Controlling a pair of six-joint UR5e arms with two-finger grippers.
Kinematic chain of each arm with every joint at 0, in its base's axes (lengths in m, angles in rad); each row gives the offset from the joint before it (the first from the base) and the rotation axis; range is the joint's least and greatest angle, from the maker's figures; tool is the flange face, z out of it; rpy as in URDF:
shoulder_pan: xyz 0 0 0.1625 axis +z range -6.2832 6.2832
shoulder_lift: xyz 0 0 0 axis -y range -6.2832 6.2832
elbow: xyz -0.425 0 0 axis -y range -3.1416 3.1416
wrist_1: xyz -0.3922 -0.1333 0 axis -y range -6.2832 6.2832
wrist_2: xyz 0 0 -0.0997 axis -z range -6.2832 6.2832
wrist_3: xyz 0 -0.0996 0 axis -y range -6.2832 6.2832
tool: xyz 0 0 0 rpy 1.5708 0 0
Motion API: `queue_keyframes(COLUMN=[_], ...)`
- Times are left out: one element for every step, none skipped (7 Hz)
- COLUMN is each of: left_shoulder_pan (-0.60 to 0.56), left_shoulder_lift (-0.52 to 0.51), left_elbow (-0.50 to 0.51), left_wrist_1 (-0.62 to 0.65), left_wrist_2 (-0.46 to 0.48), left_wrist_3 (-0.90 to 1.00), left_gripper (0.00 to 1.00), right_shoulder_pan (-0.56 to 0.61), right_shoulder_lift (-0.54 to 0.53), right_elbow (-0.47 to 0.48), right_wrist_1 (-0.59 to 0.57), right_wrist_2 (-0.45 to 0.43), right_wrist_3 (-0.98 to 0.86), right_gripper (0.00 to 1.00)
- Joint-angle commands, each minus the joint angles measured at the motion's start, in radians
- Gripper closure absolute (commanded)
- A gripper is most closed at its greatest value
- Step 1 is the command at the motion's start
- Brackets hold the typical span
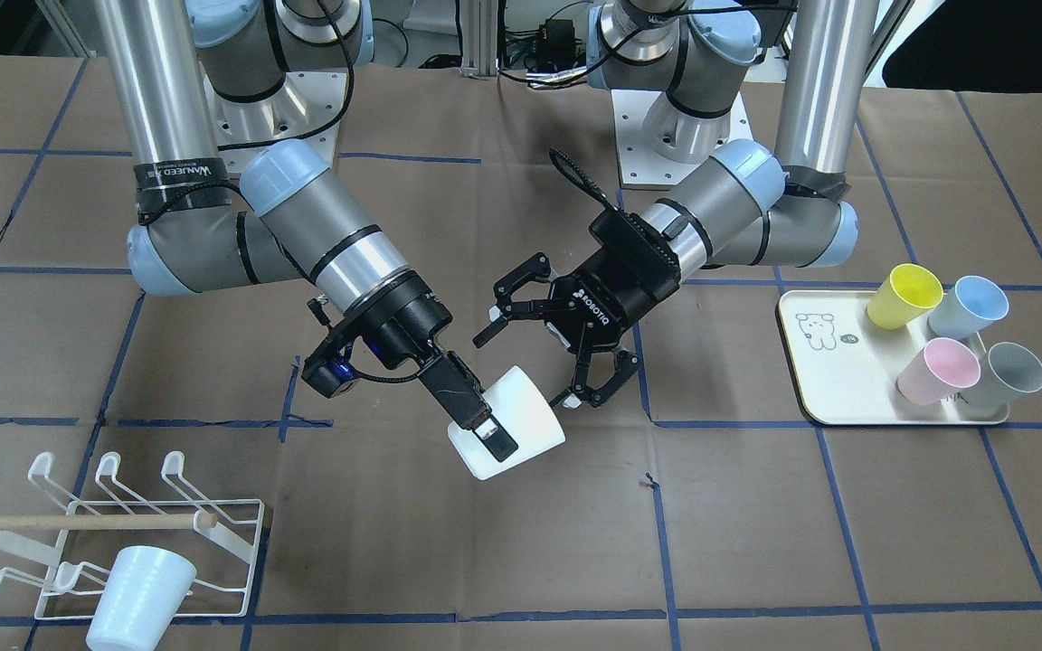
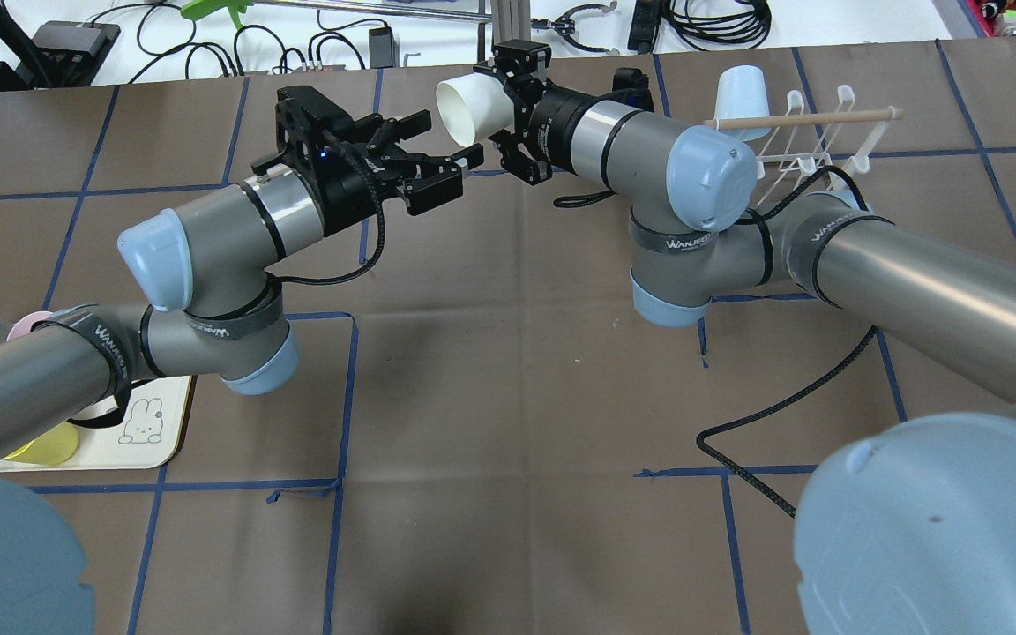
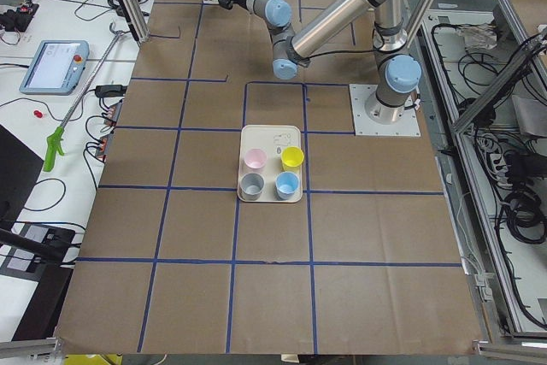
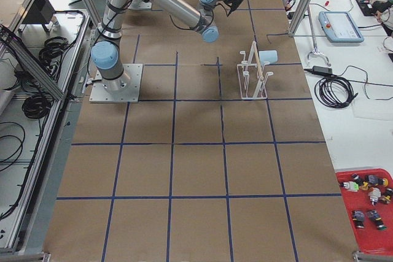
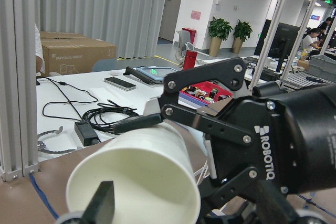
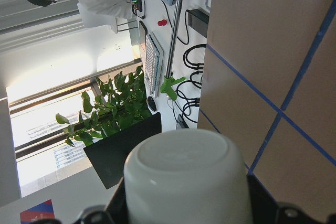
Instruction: Transfer IKEA cup to right arm and place on rack
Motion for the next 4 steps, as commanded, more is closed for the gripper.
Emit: queue_keyframes(left_shoulder_pan=[0.117, 0.130, 0.130, 0.127], left_shoulder_lift=[0.038, 0.042, 0.058, 0.084], left_elbow=[-0.042, -0.033, -0.005, 0.045], left_wrist_1=[-0.008, -0.043, -0.127, -0.261], left_wrist_2=[-0.098, -0.099, -0.079, 0.014], left_wrist_3=[0.000, 0.000, 0.001, 0.003], left_gripper=[0.05, 0.05, 0.05, 0.05], right_shoulder_pan=[-0.071, -0.114, -0.151, -0.194], right_shoulder_lift=[-0.008, -0.023, -0.031, -0.033], right_elbow=[-0.034, -0.042, -0.042, -0.042], right_wrist_1=[-0.008, -0.034, -0.092, -0.098], right_wrist_2=[-0.010, -0.010, -0.010, 0.001], right_wrist_3=[-0.322, -0.554, -0.721, -0.925], right_gripper=[0.64, 0.67, 0.67, 0.68])
